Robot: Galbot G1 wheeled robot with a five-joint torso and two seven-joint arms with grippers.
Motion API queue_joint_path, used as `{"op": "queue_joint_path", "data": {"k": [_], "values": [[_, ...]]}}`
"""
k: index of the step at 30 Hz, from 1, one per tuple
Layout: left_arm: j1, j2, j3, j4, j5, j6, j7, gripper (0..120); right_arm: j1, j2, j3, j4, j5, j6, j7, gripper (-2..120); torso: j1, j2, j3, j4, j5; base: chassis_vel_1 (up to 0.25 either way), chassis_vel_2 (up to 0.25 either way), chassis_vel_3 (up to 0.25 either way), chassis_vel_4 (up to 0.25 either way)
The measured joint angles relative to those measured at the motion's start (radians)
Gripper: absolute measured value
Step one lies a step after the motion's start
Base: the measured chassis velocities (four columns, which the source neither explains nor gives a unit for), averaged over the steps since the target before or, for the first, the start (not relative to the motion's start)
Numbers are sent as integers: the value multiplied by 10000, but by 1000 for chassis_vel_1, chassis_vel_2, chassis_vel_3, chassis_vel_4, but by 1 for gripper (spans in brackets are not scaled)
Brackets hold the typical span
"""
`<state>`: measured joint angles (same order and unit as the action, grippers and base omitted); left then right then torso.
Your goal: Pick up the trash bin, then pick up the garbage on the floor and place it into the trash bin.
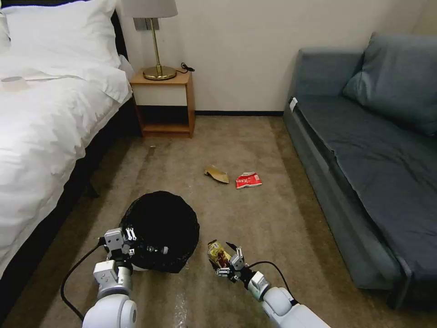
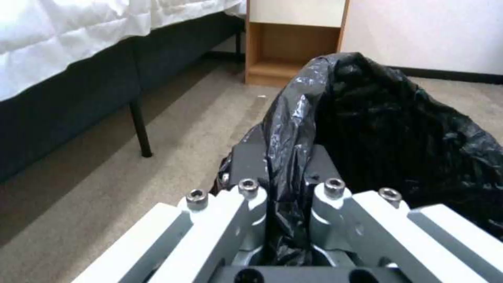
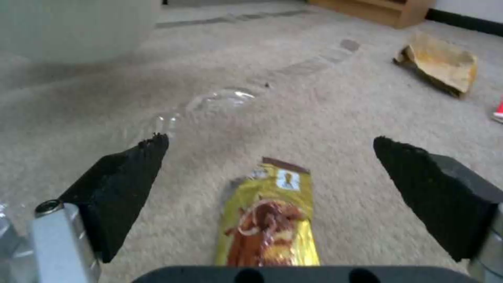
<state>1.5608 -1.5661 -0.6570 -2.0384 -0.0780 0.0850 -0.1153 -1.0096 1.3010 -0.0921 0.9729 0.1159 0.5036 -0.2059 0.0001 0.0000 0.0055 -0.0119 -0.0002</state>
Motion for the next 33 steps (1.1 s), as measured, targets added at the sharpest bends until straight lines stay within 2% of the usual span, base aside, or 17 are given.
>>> {"op": "queue_joint_path", "data": {"k": [14,24,33], "values": [[780,-56,191,-672,236,-382,74,5,-583,270,995,4,-520,134,-205,100,0,0,0,-1,1,0,0,0,0],[749,-91,212,-661,314,-429,75,5,-194,636,960,-622,-702,389,-372,100,0,0,0,-1,0,0,0,0,0],[744,-9,47,-666,176,-457,75,5,55,912,1126,-1466,-909,667,-663,100,0,0,1,0,0,0,0,0,0]]}}
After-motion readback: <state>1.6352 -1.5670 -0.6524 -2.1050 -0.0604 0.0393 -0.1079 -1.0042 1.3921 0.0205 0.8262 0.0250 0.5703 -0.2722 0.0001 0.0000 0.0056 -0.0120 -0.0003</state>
